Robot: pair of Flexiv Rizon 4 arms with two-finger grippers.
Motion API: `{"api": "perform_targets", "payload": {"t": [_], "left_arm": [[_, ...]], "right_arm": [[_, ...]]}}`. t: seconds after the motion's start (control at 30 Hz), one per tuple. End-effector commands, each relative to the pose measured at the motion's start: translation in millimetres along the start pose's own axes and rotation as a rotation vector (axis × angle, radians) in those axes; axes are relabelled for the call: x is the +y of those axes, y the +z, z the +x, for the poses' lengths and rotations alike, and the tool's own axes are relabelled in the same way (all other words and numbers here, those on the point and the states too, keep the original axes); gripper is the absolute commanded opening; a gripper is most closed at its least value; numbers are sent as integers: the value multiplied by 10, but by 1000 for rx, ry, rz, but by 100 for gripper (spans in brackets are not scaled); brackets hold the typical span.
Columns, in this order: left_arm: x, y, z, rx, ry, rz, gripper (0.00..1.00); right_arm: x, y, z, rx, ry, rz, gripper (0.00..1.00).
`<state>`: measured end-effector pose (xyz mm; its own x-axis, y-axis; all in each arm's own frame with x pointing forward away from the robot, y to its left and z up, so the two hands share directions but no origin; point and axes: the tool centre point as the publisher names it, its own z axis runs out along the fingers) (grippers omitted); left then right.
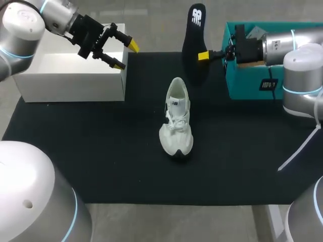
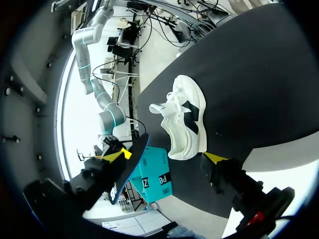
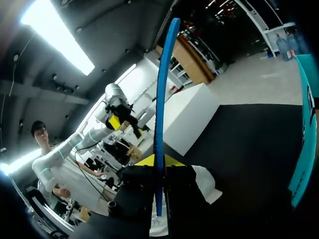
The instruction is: Take the shoe out of the shoebox, open the shoe tongue, remove and reinsert the insole, then place the shoe into the shoebox
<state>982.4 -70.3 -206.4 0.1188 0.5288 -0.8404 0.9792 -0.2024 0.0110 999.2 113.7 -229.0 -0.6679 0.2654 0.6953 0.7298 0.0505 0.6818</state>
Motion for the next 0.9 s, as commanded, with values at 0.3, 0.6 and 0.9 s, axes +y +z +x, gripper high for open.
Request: {"api": "perform_targets", "payload": {"t": [0.3,0.6,0.9], "left_arm": [[-13,3,-4,4,1,-3,100],[-13,3,-4,4,1,-3,100],[-13,3,-4,4,1,-3,100]], "right_arm": [[-9,158,-25,-76,-67,49,0],[-201,207,-106,-86,-112,99,0],[-307,352,-205,-60,-108,106,0]]}}
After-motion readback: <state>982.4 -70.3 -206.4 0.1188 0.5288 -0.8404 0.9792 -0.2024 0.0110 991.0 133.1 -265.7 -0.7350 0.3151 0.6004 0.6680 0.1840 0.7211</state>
